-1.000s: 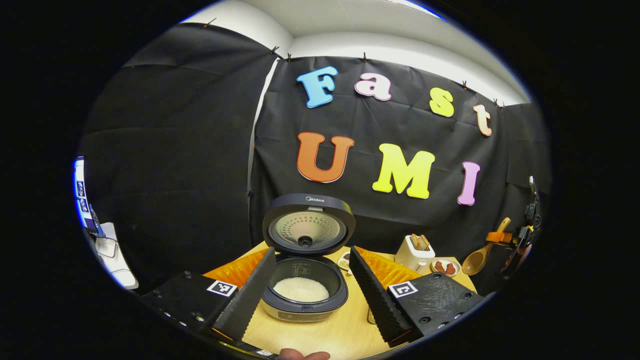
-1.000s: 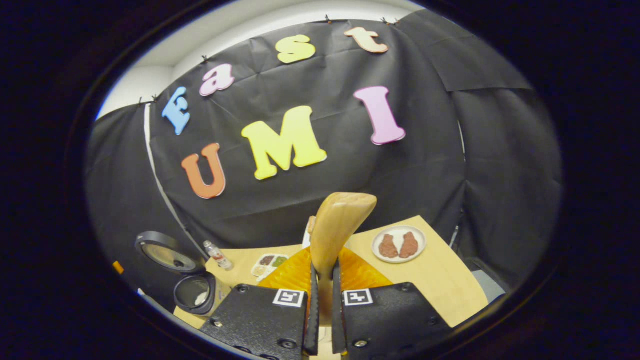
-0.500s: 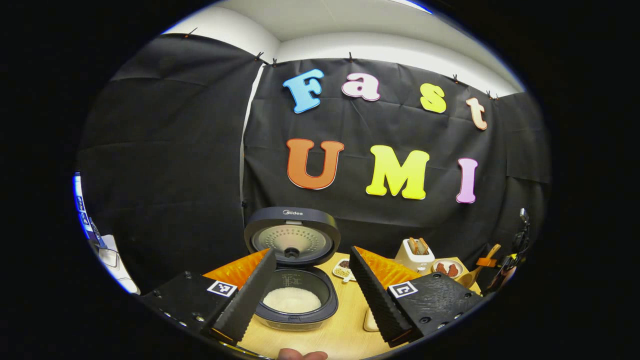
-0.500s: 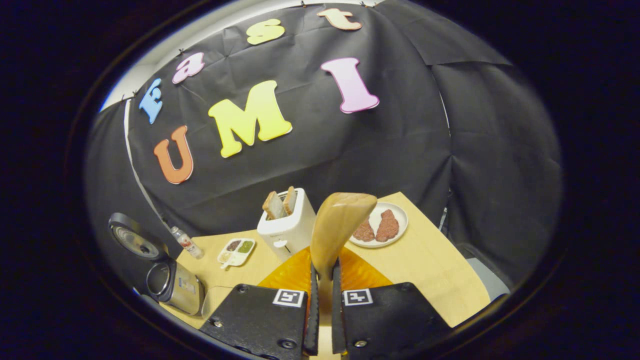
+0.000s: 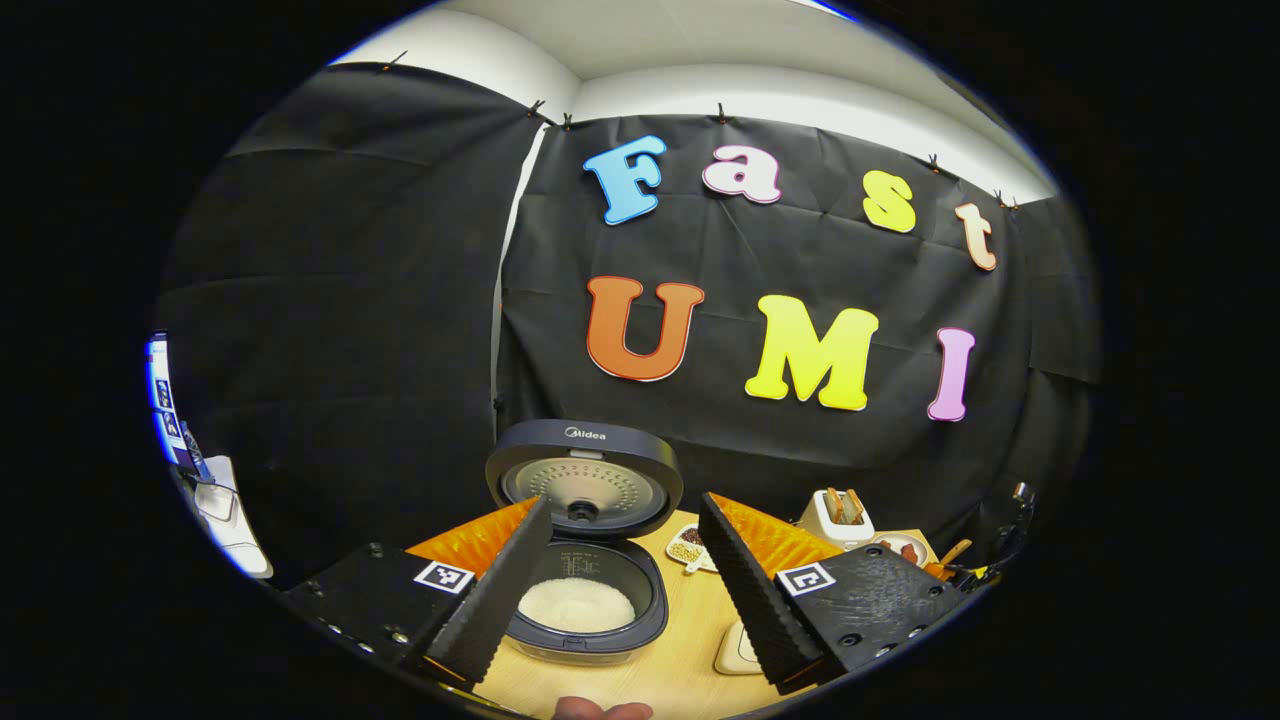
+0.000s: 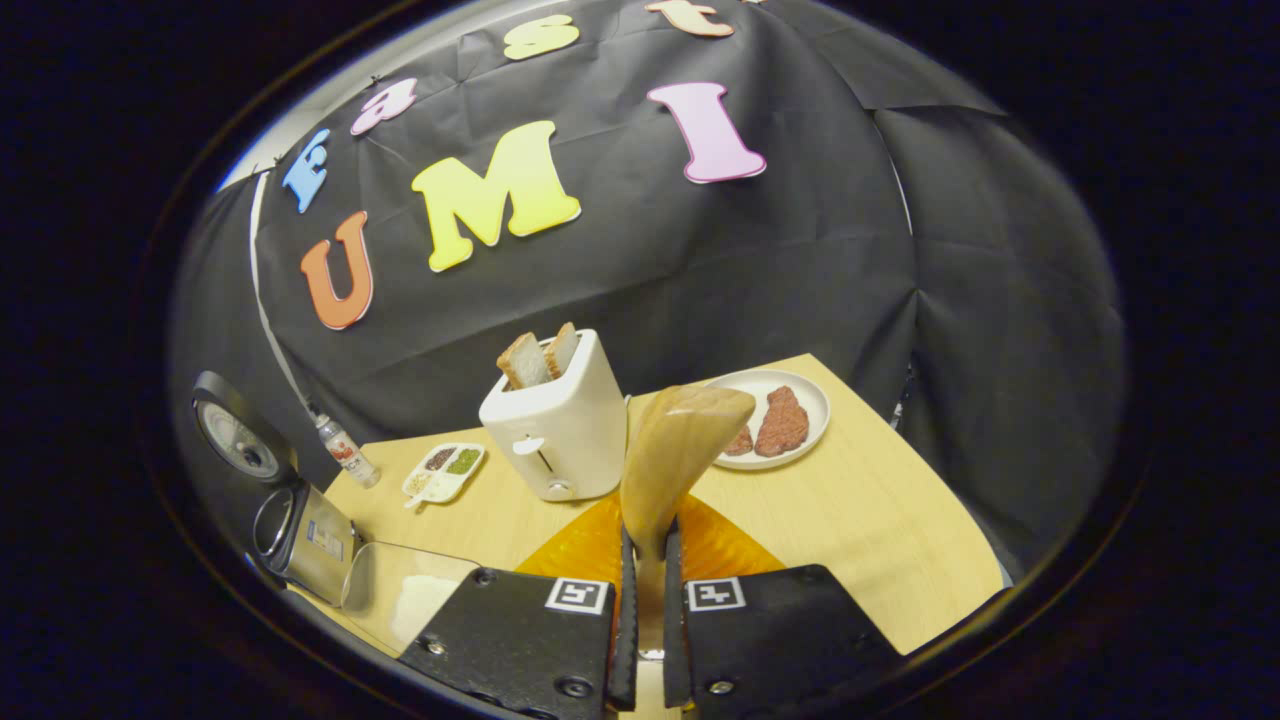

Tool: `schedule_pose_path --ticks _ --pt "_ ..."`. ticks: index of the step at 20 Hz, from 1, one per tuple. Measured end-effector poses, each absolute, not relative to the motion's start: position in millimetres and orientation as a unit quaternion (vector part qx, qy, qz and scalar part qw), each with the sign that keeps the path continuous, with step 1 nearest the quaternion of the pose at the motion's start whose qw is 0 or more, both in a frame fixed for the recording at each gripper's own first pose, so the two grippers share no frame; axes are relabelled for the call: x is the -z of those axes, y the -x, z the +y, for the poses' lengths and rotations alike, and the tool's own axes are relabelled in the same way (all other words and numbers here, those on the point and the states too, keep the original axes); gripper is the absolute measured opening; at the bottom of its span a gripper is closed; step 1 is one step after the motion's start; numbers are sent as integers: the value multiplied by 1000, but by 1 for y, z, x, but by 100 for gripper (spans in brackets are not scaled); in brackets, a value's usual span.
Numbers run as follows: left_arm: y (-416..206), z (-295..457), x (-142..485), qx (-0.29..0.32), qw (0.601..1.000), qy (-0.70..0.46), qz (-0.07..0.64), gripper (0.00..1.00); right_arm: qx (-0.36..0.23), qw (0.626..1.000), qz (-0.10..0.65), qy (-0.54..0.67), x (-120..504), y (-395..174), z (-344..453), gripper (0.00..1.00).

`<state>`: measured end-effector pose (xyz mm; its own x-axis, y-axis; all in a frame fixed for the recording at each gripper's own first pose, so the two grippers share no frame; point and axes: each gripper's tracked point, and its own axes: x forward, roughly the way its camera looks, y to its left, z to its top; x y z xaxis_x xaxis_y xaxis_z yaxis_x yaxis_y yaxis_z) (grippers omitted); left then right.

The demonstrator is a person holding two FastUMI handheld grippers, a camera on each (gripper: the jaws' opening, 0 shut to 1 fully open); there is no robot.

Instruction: Close the left gripper, press the button to open the rice cooker; take a wooden spoon from the chopstick holder with the right hand, scoop a spoonful of rice and pour it into the rice cooker, then put the wooden spoon back into the chopstick holder.

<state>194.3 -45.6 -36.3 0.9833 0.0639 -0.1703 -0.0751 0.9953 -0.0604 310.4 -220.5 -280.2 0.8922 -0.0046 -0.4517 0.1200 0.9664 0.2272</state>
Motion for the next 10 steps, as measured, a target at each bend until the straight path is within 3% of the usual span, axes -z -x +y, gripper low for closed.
schedule_pose_path --ticks 10 --pt "-212 -20 11 -66 996 27 58 95 22 963 224 -145 294 -311 -220 25"
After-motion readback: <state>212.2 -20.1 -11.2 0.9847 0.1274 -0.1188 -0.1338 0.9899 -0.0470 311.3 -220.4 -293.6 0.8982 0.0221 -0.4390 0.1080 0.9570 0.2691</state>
